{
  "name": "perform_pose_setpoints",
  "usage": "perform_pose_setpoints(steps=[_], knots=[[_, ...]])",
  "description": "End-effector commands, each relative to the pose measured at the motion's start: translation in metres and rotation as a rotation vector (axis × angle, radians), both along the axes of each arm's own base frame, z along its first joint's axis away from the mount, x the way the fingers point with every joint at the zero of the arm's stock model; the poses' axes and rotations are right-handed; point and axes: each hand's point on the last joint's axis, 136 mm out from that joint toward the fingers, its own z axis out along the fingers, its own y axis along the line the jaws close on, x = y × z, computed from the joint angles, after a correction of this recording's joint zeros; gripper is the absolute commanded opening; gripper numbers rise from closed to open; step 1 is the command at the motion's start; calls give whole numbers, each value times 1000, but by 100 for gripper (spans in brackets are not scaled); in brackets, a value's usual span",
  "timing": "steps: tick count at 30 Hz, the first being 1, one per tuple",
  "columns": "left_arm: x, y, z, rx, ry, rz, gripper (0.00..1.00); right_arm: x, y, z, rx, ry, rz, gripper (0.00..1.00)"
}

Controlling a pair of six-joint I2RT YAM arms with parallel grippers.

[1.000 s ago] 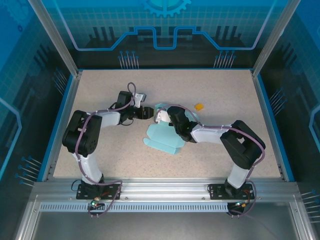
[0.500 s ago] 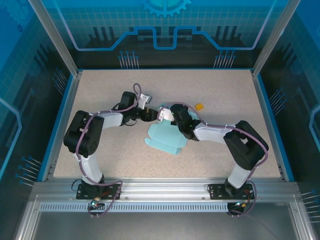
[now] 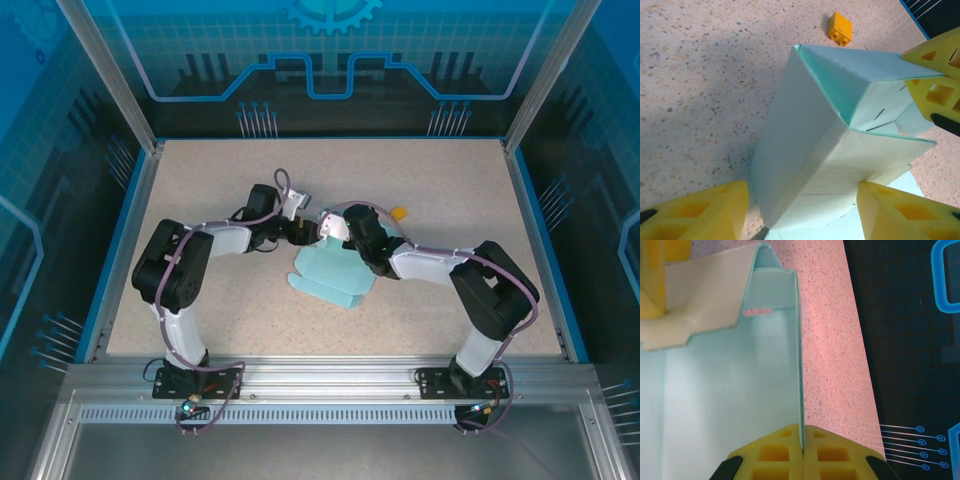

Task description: Fold the paper box

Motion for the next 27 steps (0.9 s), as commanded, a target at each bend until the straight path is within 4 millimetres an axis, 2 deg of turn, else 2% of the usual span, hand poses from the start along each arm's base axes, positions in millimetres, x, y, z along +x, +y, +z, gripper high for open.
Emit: perform_pose_setpoints(steps=[1, 12, 16, 27], knots=[[11, -8, 6, -4, -47, -11, 58, 3, 8, 24, 92, -9, 18, 0], [20, -3, 11, 8, -114, 45, 62, 0, 7, 20, 85, 34, 31, 0], [15, -7, 14, -13, -131, 10, 64, 2, 5, 16, 56, 35, 25, 0], [2, -12, 8, -15, -141, -78, 59, 3, 5, 9, 10, 33, 50, 0]])
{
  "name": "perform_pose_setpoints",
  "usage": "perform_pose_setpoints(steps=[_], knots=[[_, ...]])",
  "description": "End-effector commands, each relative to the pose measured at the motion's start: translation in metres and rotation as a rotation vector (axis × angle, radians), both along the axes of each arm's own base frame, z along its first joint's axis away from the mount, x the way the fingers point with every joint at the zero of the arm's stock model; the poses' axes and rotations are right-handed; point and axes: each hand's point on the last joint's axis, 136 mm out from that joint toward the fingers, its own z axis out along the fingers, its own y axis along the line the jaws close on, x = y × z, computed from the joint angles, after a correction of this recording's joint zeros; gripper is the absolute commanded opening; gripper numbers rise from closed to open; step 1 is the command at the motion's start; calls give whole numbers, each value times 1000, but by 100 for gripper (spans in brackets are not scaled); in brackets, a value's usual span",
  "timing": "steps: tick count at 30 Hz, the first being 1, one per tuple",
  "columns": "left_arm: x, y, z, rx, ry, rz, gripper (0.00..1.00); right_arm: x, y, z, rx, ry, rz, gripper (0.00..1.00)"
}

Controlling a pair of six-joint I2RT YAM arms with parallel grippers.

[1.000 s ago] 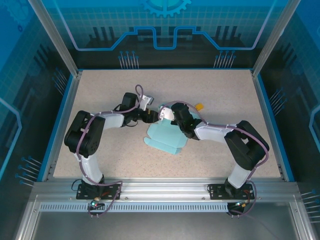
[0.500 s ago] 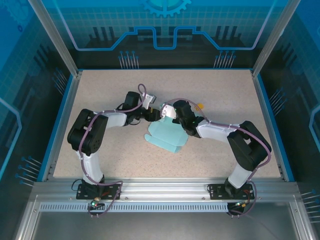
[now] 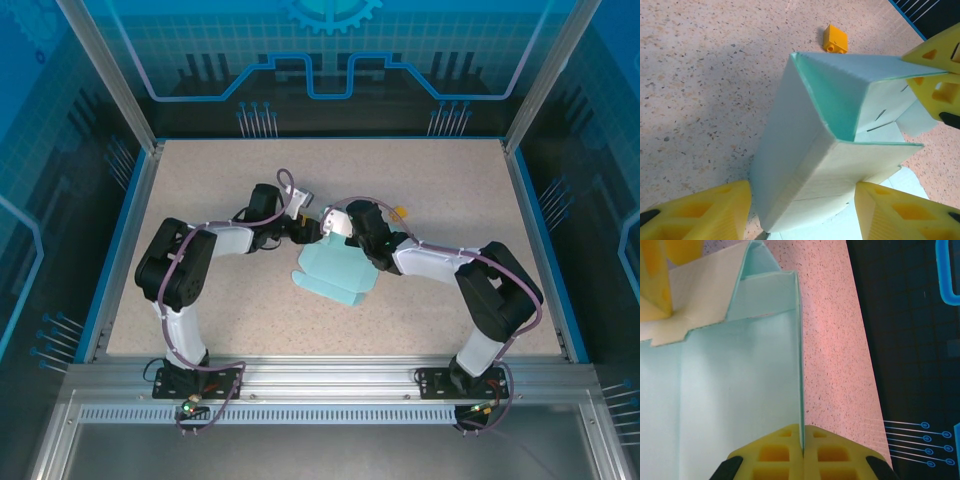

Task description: Fold the paper box

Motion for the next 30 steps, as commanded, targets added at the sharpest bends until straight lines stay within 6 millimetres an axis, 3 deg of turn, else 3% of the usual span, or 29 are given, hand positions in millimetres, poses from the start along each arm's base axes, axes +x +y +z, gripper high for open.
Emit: perform_pose_setpoints(steps=[1, 21, 30], knots=[[-6, -7, 3, -9, -58, -63, 59, 0, 12, 5, 15, 4, 58, 0], [-22, -8, 1, -7, -160, -2, 56, -30, 5, -2, 34, 81, 108, 0], [-29, -16, 4, -37, -116, -70, 50, -21, 0, -6, -7, 52, 61, 0]])
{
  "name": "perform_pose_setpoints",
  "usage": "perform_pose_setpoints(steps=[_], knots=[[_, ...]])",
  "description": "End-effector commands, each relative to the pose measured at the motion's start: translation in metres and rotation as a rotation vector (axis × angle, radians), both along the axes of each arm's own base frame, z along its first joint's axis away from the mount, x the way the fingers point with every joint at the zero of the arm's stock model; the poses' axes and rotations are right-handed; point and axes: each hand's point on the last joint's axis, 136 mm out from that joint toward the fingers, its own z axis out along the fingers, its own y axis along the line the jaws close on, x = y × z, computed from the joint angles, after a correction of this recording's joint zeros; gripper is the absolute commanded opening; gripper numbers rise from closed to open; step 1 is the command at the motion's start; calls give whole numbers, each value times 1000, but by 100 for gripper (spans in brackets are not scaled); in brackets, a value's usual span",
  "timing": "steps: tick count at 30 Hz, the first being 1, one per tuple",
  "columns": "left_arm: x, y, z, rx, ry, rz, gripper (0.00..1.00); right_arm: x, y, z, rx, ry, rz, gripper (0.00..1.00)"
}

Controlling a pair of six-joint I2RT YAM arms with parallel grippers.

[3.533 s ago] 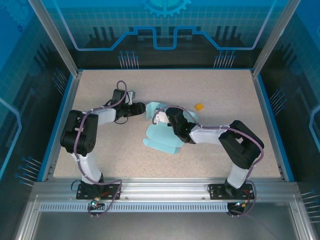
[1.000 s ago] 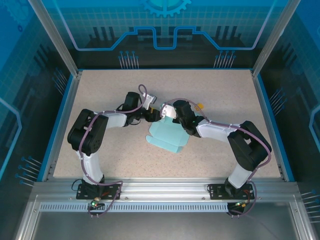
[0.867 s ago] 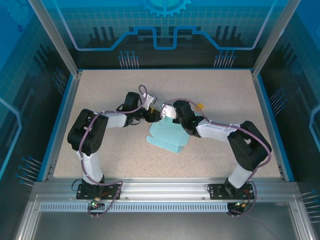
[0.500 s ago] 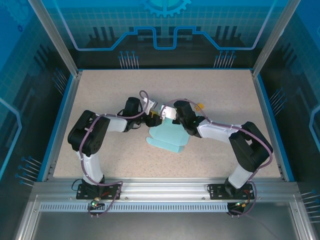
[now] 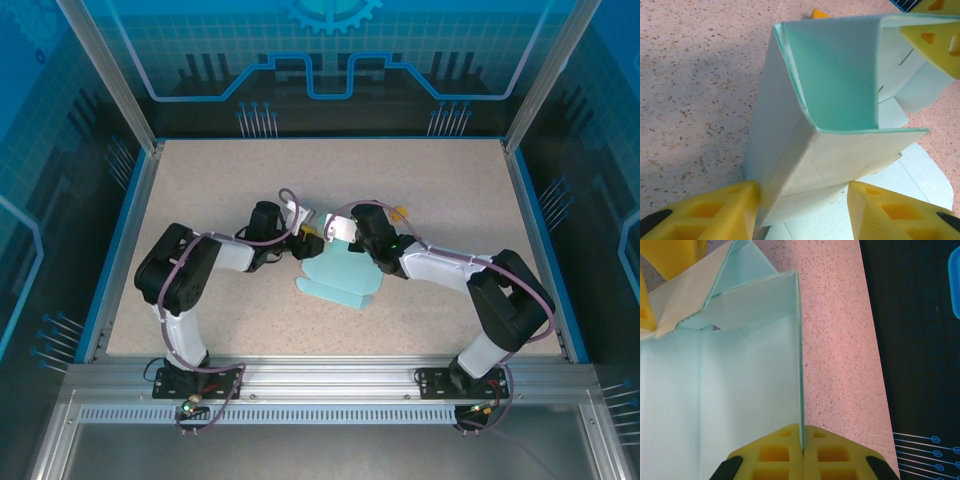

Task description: Fold the paper box

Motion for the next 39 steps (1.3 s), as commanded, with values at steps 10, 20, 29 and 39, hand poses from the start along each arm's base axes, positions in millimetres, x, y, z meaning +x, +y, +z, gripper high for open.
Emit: perform_pose_setpoints(steps=[10, 20, 29, 39], knots=[[-7, -8, 20, -40, 29, -108, 53, 3, 0, -12, -42, -8, -16, 0], [5, -4, 20, -36, 34, -91, 41, 1, 4, -10, -32, 3, 4, 0], [18, -1, 13, -8, 27, -43, 42, -3, 9, -11, -4, 24, 25, 0], [20, 0, 11, -5, -21, -9, 48, -8, 5, -28, -71, 3, 25, 0]])
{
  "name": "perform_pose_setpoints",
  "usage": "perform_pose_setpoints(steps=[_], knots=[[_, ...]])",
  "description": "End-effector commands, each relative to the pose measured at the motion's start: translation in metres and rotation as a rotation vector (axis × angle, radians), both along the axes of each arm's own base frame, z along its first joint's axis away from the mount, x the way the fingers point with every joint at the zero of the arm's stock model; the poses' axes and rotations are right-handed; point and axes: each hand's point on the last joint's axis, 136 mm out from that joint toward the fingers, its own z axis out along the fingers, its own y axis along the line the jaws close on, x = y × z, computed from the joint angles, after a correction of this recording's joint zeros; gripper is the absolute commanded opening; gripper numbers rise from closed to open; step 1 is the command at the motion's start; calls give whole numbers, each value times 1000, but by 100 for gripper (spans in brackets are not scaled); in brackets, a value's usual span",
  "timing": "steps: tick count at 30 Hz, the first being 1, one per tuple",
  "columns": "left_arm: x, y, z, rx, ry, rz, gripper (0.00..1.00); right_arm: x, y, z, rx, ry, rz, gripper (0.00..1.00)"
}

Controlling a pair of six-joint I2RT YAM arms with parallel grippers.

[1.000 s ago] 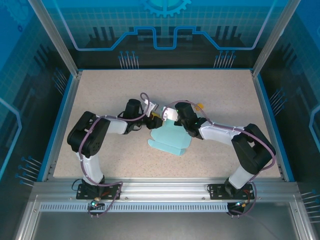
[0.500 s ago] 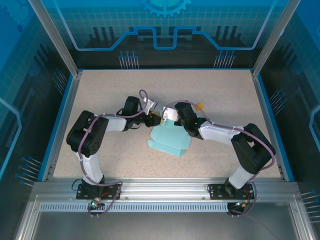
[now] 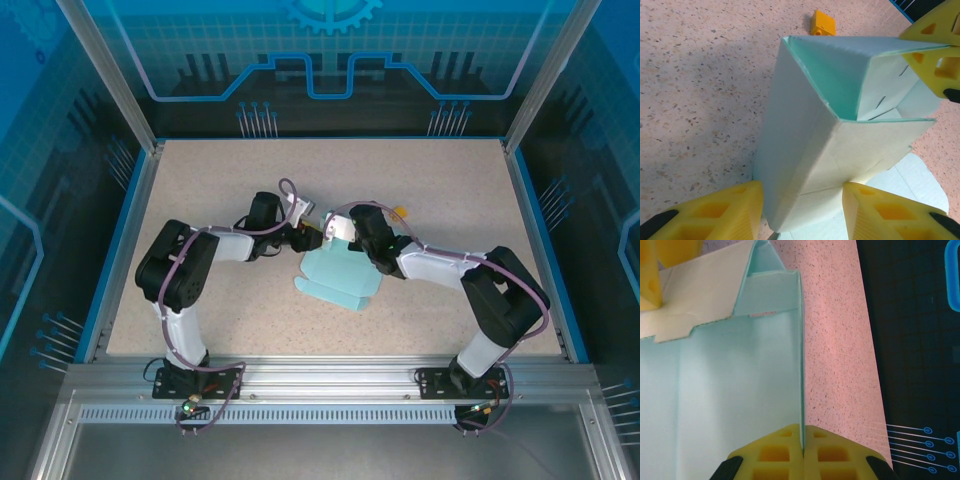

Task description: Fold the paper box

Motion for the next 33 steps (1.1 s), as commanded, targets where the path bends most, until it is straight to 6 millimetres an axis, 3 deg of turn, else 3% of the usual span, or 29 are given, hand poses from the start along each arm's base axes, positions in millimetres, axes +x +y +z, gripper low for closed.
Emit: perform_pose_setpoints(steps=[1, 10, 22, 33], knots=[[6, -3, 5, -3, -76, 7, 48, -14, 8, -22, -51, 23, 55, 0], [1, -3, -1, -12, -78, 3, 52, -23, 10, -33, -79, 14, 61, 0], [11, -4, 2, -5, -61, 31, 68, -31, 9, -40, -116, 30, 89, 0], [16, -9, 0, 27, -43, 47, 67, -36, 15, -37, -111, 24, 106, 0]])
